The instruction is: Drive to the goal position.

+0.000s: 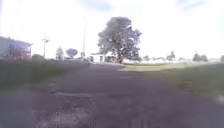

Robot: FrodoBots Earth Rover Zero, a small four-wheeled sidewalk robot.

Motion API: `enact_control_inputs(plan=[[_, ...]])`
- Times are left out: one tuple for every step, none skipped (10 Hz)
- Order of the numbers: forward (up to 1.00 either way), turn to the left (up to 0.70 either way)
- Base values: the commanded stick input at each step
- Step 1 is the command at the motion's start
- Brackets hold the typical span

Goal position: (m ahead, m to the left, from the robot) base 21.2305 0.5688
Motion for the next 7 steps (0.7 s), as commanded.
enact_control_inputs(plan=[[0.7, -0.21], [0.7, -0.21], [0.7, -0.21], [0.7, -0.05], [0.7, -0.02], [0.7, 0.0], [0.7, 0.0]])
